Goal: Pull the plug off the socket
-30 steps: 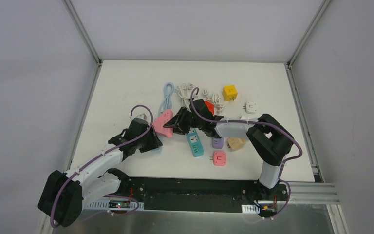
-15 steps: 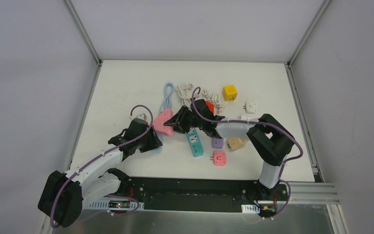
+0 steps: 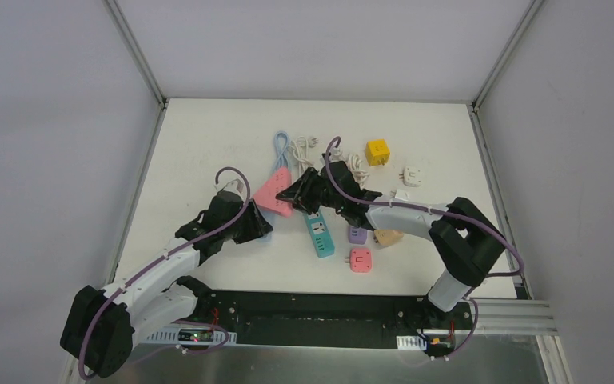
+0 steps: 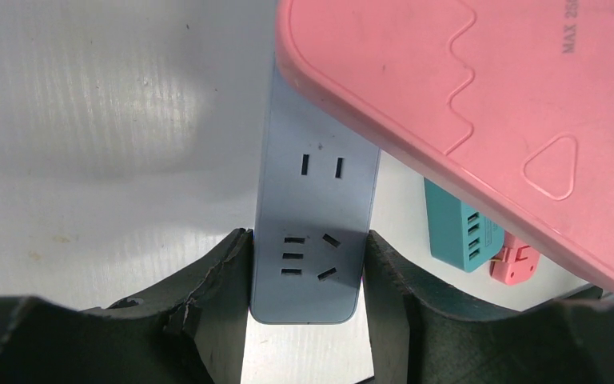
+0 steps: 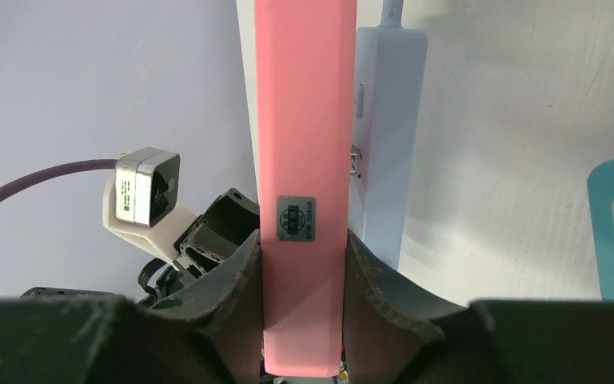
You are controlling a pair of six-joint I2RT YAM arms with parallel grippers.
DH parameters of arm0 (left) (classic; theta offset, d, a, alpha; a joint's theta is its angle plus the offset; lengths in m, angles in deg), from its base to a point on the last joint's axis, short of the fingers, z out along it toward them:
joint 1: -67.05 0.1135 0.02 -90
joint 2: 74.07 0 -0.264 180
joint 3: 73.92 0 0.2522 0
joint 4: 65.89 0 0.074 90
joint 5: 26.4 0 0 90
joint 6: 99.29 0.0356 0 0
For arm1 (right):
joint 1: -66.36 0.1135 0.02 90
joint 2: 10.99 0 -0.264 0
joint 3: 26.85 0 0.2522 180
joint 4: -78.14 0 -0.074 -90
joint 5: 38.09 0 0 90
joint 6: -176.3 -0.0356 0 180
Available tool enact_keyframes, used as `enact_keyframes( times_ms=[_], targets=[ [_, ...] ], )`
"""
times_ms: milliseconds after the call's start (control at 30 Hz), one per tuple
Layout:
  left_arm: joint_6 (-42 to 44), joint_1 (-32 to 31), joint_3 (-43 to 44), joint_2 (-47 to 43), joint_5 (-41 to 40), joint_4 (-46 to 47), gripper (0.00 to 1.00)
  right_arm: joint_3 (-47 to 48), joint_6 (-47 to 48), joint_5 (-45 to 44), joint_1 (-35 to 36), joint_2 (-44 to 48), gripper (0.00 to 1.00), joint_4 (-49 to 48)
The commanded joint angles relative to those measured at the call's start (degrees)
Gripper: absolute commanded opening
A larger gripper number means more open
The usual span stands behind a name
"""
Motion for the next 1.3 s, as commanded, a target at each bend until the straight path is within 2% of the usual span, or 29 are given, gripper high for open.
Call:
enact_keyframes(
  times_ms=[0, 67, 167, 233, 400, 667, 833, 967, 1100, 1267],
  targets=[
    [0.21, 0.64, -1.57, 0.97, -5.9, -9.75, 0.21, 0.71, 1.02, -6.53, -2.4, 5.58, 0.0, -6.99],
    [0.38, 0.68, -1.64, 0.87, -5.77, -9.51, 0.2, 1.07, -1.0, -5.49, -2.4, 4.18, 0.0, -6.58],
    [0.78, 0.7, -2.04, 0.29, -5.69, -8.97, 0.17, 4.68, -5.45, -4.46, -2.38, 0.13, 0.0, 1.44],
    [0.91, 0.68, -2.23, -0.06, -5.72, -8.84, 0.17, 6.11, -8.73, -2.3, -2.37, -3.09, 0.0, 3.04],
    [1.02, 0.68, -2.71, -0.31, -5.75, -8.97, 0.16, 7.41, -16.63, 4.08, -2.25, -9.89, 0.0, -1.74],
    [1.24, 0.65, -2.32, 0.1, -6.62, -9.91, 0.16, 9.06, -14.92, 3.54, -2.37, -10.69, 0.0, -3.91],
    [1.18, 0.68, -2.19, -0.63, -8.14, -11.09, 0.15, 9.15, -18.64, 5.25, -4.43, -11.37, 0.0, -5.4],
    [1.45, 0.68, -2.19, -0.85, -8.11, -11.3, 0.15, 10.61, -16.4, 5.76, -4.97, -11.39, 0.0, -5.14],
    [1.42, 0.68, -1.9, -0.29, -8.14, -11.24, 0.15, 10.83, -7.87, 8.41, -4.46, -10.85, 0.0, -9.0],
    [0.99, 0.7, -1.16, 0.23, -8.08, -11.87, 0.17, 7.76, -3.07, 3.8, -3.84, -7.78, 0.0, -8.35]
  ],
)
